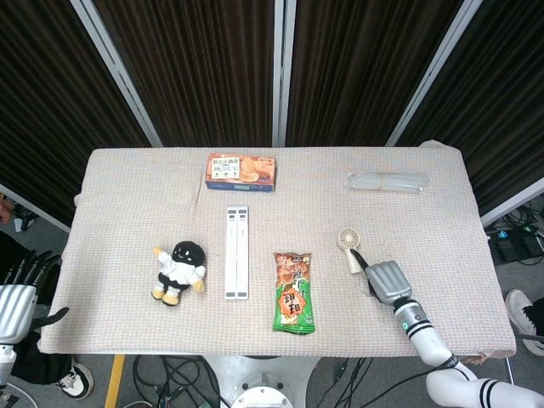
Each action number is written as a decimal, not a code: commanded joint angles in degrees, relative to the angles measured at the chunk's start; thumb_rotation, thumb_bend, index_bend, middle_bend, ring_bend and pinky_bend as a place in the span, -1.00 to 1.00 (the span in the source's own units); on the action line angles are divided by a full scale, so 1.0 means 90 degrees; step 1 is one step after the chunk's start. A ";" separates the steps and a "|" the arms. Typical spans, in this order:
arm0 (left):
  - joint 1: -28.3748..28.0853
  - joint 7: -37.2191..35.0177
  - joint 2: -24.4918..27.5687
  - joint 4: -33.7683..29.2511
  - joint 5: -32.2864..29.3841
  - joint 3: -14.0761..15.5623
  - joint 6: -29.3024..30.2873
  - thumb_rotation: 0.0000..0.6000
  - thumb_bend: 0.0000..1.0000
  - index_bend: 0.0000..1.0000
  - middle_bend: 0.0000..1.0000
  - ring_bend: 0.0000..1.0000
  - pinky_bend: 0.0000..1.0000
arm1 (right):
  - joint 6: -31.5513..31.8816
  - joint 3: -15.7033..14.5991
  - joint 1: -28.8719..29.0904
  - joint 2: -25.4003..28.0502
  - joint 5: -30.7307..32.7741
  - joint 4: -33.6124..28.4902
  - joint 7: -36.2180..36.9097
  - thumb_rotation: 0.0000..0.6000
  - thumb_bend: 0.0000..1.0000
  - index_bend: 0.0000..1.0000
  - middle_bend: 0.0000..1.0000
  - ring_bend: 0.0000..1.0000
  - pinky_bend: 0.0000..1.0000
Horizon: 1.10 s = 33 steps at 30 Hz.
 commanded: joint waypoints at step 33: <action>0.0008 0.0144 0.0108 -0.0244 0.0139 0.0003 0.0180 1.00 -1.00 -0.75 -0.82 -1.00 -0.73 | 0.0815 0.0238 -0.0127 0.0875 -0.1257 -0.0722 0.2541 1.00 1.00 -1.00 0.62 0.51 0.34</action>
